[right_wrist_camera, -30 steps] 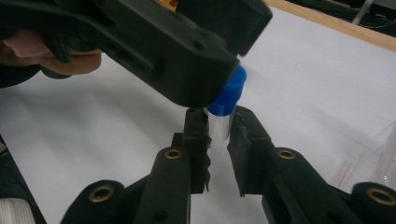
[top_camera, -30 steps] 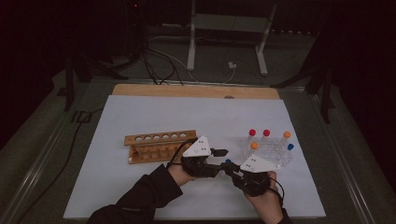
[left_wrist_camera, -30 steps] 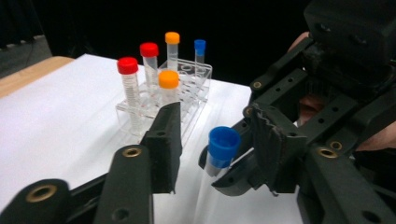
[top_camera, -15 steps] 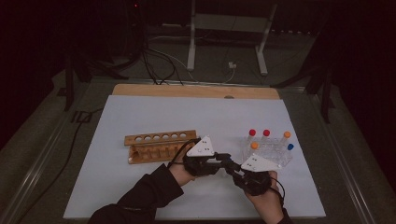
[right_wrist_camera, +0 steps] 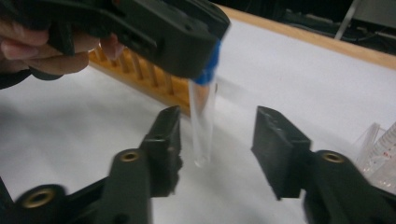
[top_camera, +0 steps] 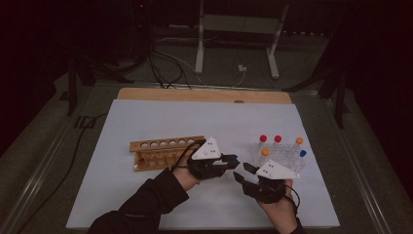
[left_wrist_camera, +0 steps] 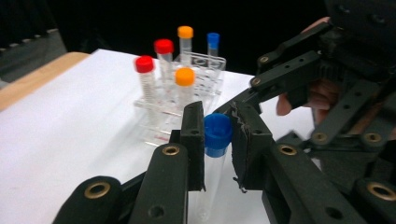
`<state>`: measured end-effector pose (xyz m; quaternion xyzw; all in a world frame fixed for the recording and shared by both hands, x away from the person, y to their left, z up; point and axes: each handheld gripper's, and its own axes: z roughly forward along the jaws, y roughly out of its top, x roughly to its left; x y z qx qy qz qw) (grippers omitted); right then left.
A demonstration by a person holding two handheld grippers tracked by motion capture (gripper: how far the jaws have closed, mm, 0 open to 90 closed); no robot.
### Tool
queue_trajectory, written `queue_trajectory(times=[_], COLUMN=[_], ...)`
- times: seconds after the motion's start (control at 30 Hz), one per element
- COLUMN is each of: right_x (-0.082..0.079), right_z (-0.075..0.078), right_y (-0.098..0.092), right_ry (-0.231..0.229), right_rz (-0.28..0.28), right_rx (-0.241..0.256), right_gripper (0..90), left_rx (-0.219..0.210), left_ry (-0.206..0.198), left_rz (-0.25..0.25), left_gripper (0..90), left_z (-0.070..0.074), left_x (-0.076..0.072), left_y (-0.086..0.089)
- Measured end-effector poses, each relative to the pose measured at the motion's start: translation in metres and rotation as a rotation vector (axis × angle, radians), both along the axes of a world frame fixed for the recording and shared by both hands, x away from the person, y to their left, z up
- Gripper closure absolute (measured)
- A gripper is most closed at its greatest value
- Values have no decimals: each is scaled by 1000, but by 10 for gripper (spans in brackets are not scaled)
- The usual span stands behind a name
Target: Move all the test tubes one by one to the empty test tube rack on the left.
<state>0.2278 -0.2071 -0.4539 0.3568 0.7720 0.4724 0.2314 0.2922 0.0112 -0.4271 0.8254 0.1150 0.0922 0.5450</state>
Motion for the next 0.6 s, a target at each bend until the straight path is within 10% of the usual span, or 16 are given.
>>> queue_trajectory(times=[0.6], right_x=[-2], right_z=[3], right_y=[-8], right_ry=[-21], right_rz=[-47], right_rx=[75], right_gripper=[0], left_rx=[0], left_ry=[-71], left_rz=[130], left_gripper=[774], left_z=[41], left_x=[16], left_y=[49])
